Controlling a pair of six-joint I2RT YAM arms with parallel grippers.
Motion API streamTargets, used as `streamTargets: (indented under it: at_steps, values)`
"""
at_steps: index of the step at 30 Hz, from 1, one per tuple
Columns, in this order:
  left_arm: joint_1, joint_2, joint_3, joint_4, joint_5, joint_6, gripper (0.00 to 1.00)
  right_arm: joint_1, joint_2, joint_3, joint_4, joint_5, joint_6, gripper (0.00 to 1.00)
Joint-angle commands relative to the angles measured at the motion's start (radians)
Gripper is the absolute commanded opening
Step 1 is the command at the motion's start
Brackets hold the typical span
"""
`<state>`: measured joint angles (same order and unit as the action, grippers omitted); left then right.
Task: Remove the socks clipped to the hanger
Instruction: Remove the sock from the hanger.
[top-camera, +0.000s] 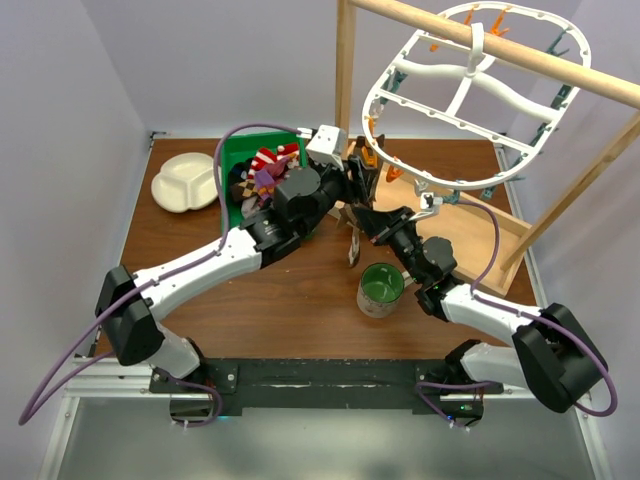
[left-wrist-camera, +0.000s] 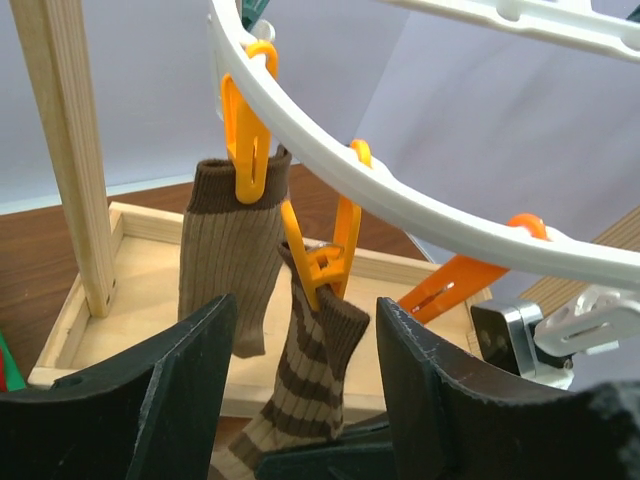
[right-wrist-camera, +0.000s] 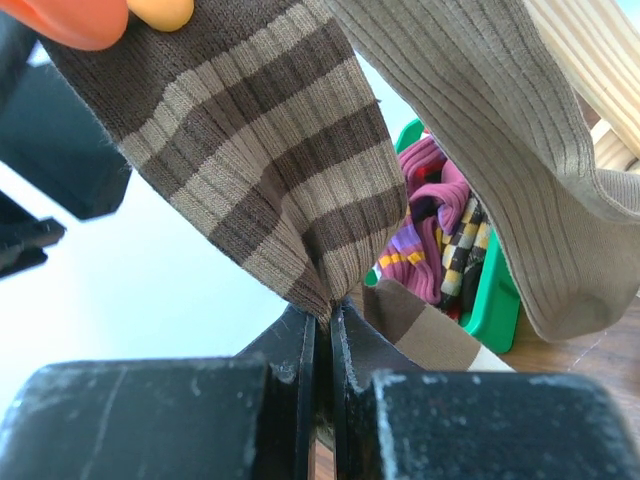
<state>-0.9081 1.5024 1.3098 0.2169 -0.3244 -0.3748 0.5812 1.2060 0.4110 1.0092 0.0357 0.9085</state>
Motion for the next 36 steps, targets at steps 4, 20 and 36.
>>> streamTargets:
  at_steps: [4, 20, 36]
  values:
    - [0.020, 0.039, 0.081, 0.099, -0.027, 0.016, 0.63, 0.006, 0.010, 0.049, 0.051, 0.018, 0.006, 0.00]
    - [0.029, 0.108, 0.155, 0.144, -0.039, 0.022, 0.53, 0.005, 0.007, 0.057, 0.035, 0.006, 0.003, 0.00]
    - [0.029, 0.105, 0.152, 0.156, -0.038, 0.056, 0.00, 0.005, -0.019, 0.005, 0.008, 0.033, 0.013, 0.00]
